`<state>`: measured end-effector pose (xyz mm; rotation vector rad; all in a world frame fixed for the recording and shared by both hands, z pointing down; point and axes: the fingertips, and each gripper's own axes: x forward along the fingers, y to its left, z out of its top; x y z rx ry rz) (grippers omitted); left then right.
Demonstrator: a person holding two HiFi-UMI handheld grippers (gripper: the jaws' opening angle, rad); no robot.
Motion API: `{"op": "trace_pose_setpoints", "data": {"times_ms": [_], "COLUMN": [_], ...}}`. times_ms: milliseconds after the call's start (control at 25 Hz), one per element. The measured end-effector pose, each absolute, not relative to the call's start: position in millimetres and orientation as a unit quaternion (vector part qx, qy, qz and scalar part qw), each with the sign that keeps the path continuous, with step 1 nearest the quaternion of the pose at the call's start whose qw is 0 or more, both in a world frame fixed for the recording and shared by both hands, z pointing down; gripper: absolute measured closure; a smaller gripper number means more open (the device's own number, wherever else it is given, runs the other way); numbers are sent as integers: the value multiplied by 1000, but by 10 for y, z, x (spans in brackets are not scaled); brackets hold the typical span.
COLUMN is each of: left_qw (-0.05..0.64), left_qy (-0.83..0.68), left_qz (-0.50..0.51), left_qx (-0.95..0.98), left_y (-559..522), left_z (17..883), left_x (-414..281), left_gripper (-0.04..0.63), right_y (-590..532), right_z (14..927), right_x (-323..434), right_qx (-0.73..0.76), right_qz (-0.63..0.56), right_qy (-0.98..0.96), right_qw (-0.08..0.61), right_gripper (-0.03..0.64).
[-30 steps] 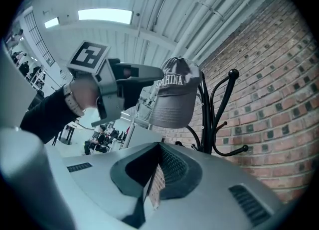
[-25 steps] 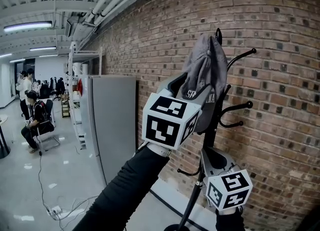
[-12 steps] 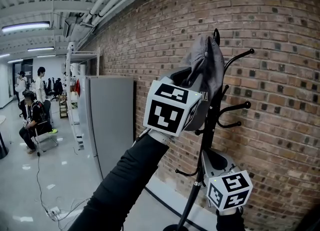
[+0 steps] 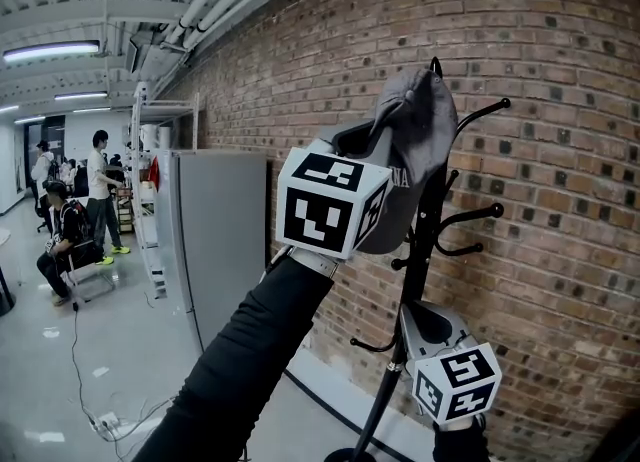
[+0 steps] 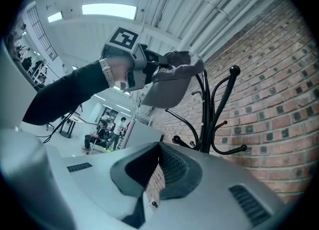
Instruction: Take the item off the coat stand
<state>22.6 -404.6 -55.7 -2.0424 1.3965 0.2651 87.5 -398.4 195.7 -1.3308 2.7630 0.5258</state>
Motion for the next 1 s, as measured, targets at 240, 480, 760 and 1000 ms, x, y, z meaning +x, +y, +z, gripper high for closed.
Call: {"op": "trace_pose_setpoints", "data": {"times_ms": [240,480,760,1000], "left_qw": [328,338,340,334], "left_qy": [542,549,556,573], "left_qz": [138,164,199,190], "left_qx": [-761,-746,-732,-724], "left_y": [-3942,-3779,-3462,-3289], "left_z": [-800,-1098,-1184,-937], "left_x": [38,-108,-512,-889], "left_gripper": [565,565,565,565], "right_y": [-3977,-3982,-4018,-3953], "right_z": [1972,2009,2140,2174], "right_x": [938,1010,985,853], "right_qx": [-435,-440,-441,-433], "right_qz": [168,163,160,161], "right_qy": [885,883,883,887], "right_qw": [14,12,0,-5], "right_gripper": [607,607,607,607]}}
